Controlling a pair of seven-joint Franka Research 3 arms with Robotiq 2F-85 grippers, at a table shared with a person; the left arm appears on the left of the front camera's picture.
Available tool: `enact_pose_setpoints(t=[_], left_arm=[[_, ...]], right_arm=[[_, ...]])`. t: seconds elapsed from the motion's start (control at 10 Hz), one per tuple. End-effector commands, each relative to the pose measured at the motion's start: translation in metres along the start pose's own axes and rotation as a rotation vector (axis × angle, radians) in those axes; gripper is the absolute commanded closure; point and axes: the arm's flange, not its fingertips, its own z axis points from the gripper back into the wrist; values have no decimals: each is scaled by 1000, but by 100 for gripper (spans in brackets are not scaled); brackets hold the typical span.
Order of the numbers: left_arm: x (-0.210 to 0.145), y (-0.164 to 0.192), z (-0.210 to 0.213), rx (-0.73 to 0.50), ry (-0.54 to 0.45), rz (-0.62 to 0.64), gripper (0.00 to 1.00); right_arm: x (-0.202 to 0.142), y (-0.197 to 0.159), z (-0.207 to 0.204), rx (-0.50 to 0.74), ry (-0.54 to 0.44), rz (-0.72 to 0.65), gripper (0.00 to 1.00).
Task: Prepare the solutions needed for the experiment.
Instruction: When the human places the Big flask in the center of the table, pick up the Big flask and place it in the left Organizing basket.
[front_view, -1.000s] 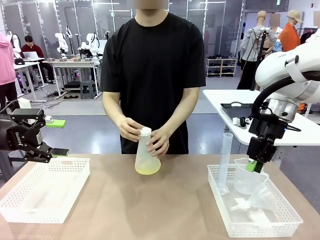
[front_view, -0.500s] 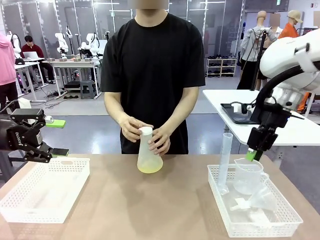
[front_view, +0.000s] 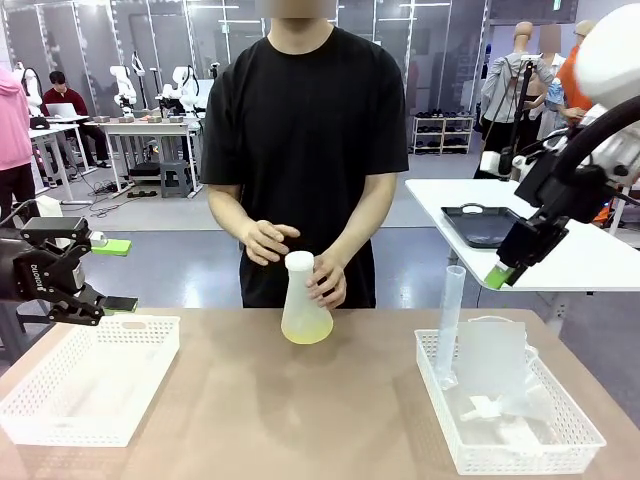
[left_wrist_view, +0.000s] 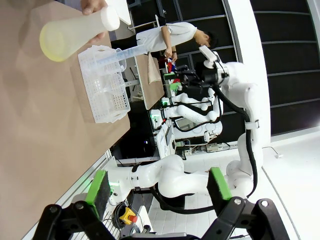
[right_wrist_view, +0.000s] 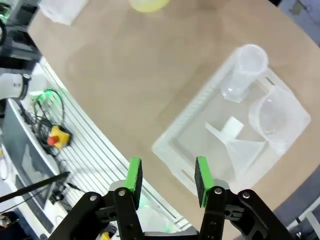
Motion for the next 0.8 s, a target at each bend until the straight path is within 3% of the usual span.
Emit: enact_pose_setpoints(t=[0.0,0.1,0.2,0.3,0.7], left_arm=[[1,-2,-2,-23,-2,-4,0],[1,-2,-2,-23,-2,-4,0],[1,-2,-2,-23,-2,-4,0],[1,-2,-2,-23,-2,-4,0],[1,-2,-2,-23,-2,-4,0]], right_arm=[[-20,-1,2,125,-176,-107,45],[-26,-1,6,275,-223,-109,45],[-29,1,5,343,-229,-120,45],[-19,3,10,153,-145,-77,45],[-22,4,10,202,-161,-89,45]])
